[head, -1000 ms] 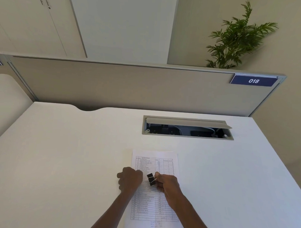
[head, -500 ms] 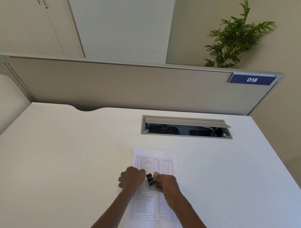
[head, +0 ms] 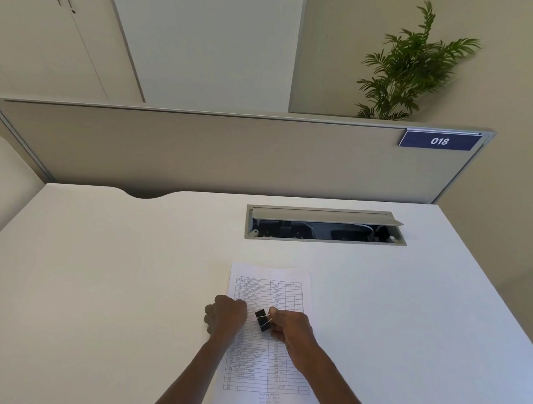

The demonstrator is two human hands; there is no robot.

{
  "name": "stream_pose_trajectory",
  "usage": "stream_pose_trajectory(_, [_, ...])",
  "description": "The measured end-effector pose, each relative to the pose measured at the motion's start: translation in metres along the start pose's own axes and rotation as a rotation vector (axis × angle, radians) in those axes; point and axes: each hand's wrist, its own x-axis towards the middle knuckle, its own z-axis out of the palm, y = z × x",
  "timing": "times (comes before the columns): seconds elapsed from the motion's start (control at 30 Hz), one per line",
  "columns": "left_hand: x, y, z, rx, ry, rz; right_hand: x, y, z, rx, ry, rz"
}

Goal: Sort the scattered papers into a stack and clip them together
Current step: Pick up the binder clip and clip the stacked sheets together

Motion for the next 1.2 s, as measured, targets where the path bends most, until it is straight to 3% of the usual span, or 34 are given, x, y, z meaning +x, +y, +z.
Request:
stream_pose_trajectory(0.33, [0.032,0.021,-0.005,-0.01,0.067,0.279,-0.001,-0.003,0.002,-0.037,0.006,0.015])
stream_pose_trajectory(0.87, [0.042,0.022,0.008,-0.327,0.173,0.21,-0.004,-0.016,0.001,-0.053,0.001,0.028])
stream_pose_trajectory(1.03, [0.031,0.018,-0.006,-0.498,0.099,0.238,-0.006,-0.046,-0.004,-0.147,0.106,-0.153])
stream_pose_trajectory(1.2, [0.006,0.022,-0.022,-0.573,0.082,0.336,-0.007,-0.091,-0.001,-0.446,0.23,-0.504])
